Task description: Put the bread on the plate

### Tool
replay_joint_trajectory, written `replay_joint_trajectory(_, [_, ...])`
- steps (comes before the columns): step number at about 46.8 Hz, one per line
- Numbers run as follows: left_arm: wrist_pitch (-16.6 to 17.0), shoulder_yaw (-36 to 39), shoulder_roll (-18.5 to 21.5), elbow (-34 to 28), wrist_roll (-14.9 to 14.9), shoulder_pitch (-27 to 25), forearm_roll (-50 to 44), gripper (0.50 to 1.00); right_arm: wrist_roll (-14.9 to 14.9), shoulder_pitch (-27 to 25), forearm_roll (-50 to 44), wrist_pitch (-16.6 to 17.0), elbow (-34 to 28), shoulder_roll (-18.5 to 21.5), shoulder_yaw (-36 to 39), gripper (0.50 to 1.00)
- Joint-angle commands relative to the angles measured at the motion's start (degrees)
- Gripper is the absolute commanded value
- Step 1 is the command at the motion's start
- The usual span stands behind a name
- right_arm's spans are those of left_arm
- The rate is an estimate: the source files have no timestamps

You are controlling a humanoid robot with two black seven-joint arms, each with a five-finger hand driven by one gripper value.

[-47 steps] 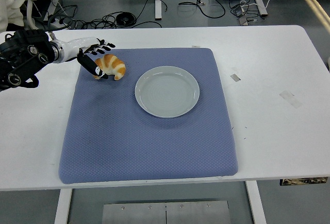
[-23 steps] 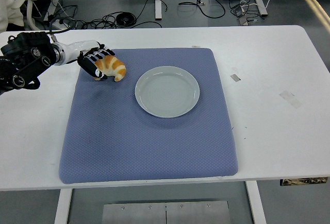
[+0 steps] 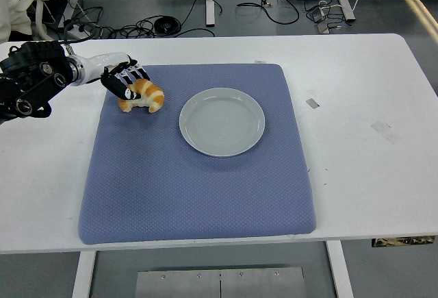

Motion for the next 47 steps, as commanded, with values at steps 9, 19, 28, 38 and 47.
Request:
replay_joint_trajectory(9, [-0.9,-0.3,0.0,-0.9,0.1,-1.7,-0.1,0.507,0.0,0.0,0.0,0.0,0.0,0.0,0.0,1.000])
replay_joint_trajectory(19, [-1.1,-0.3,-0.3,-6.0,0.9,-2.1,-0.4,0.507,0.0,0.0,0.0,0.0,0.0,0.0,0.0,1.000])
replay_joint_trajectory(28, [-1.1,-0.3,-0.2,-8.0,2.5,-3.5,-0.6,0.507,0.0,0.0,0.0,0.0,0.0,0.0,0.0,1.000])
replay_joint_trajectory(38, [-0.8,-0.4,-0.1,-10.6,5.5,-4.3,-0.6,0.504,0.0,0.0,0.0,0.0,0.0,0.0,0.0,1.000])
replay_joint_trajectory(47, [2.0,-0.4,-0.5,-13.8,8.6,-4.9,-0.6,0.500,-0.1,0.0,0.0,0.0,0.0,0.0,0.0,1.000])
